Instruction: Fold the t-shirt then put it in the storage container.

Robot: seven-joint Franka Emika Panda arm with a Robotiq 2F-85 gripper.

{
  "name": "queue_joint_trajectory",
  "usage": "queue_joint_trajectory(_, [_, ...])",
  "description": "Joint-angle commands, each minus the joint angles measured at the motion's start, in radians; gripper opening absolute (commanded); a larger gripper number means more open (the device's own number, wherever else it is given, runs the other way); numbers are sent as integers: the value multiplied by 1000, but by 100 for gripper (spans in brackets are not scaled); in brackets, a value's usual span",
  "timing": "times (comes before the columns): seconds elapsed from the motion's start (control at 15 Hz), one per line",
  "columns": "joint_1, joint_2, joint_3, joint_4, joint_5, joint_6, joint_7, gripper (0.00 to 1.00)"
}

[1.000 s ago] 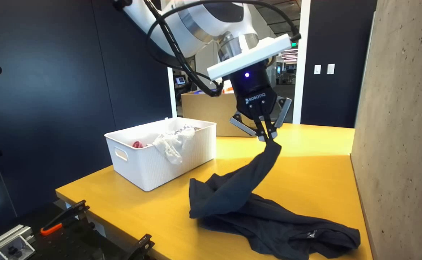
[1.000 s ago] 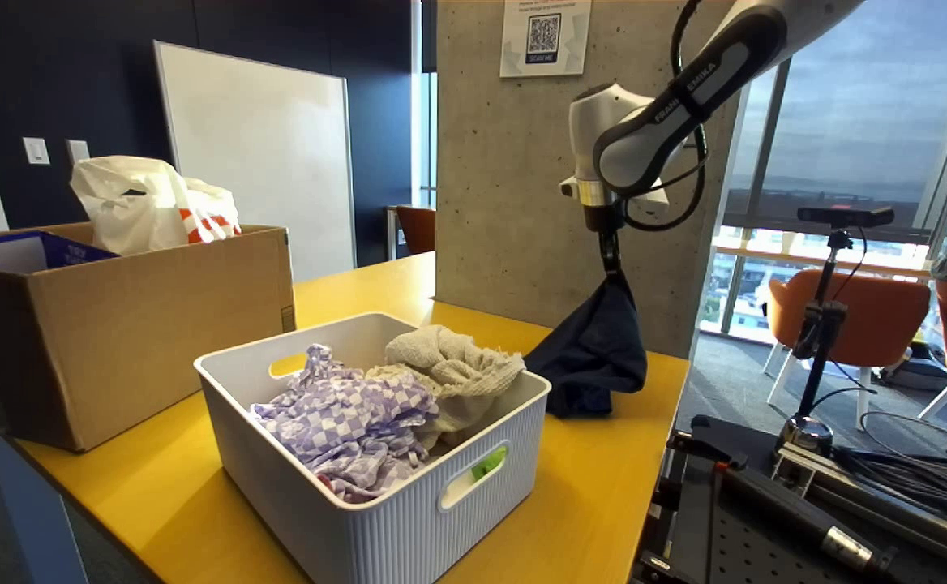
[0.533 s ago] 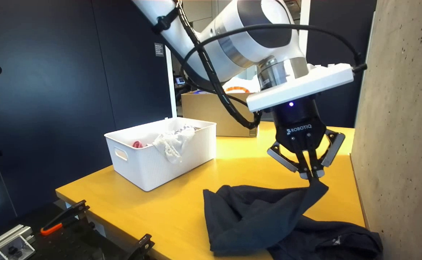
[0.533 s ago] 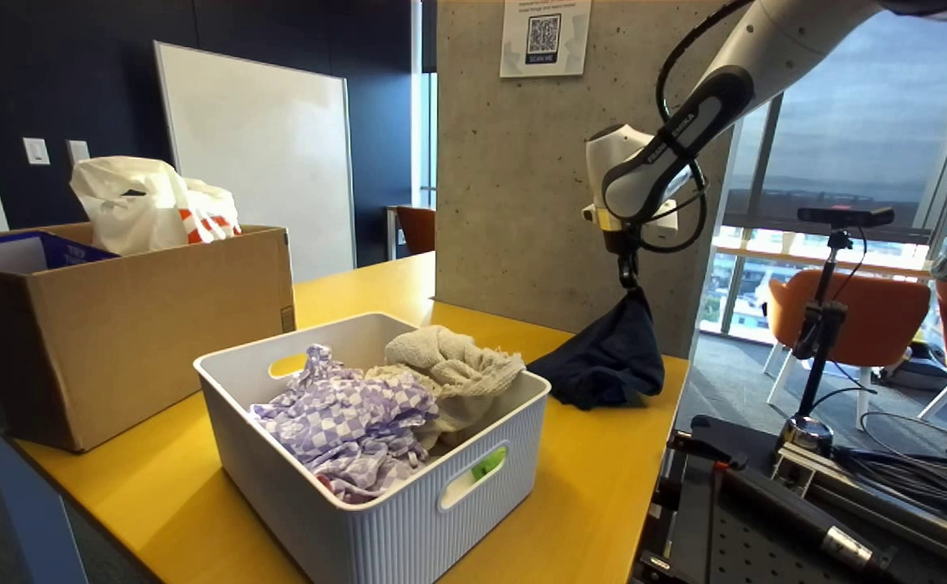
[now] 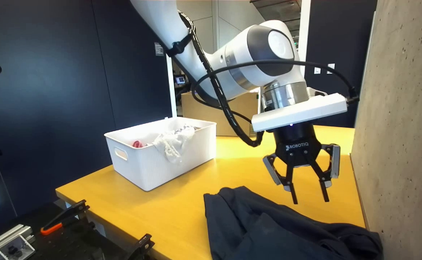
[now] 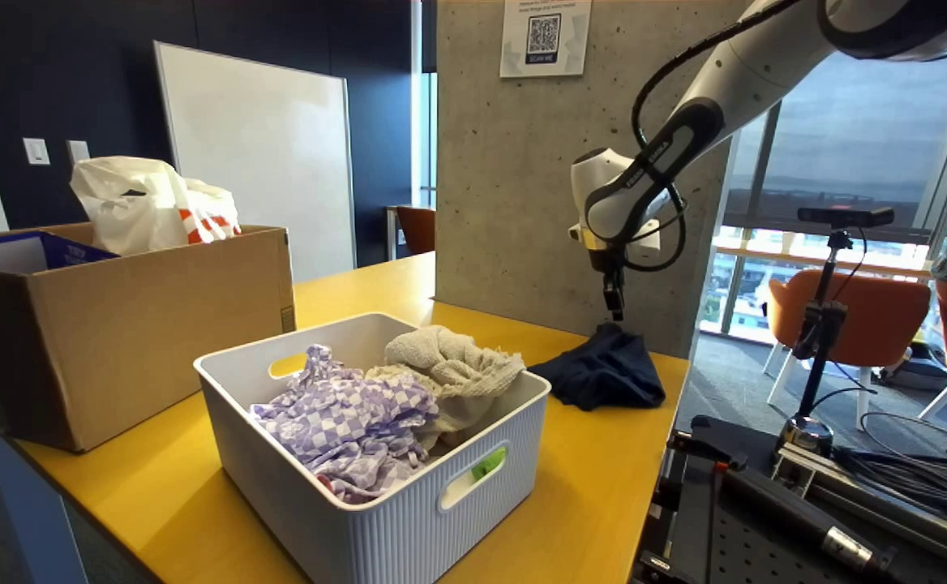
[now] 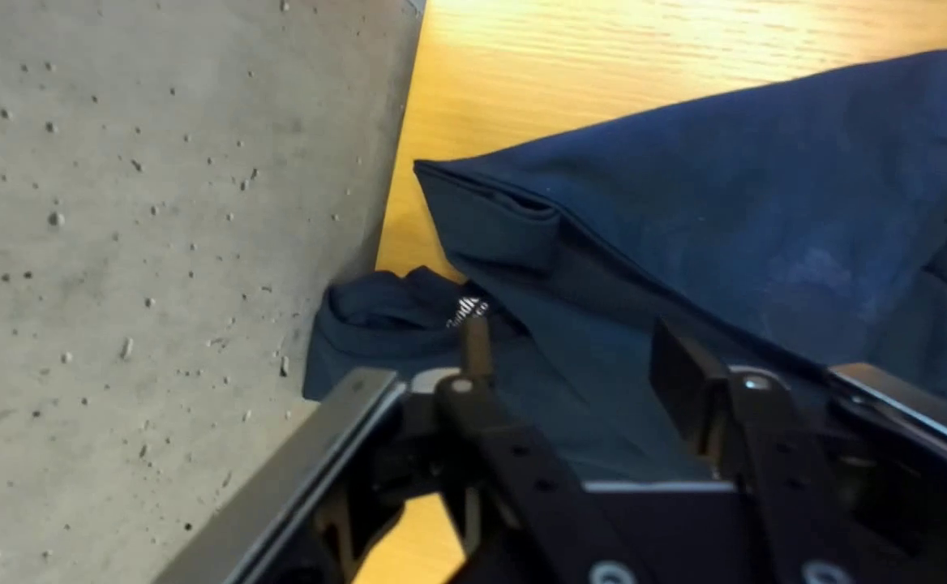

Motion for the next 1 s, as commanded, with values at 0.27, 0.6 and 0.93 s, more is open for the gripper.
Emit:
queue_joint_trajectory(0.27, [39,-183,85,-319,106,89,-1,100])
queue_joint_trajectory(0.6, [88,-327,88,-533,143,149,43,100])
queue_joint_trajectory(0.93, [128,-284,106,-487,171,154,21,100])
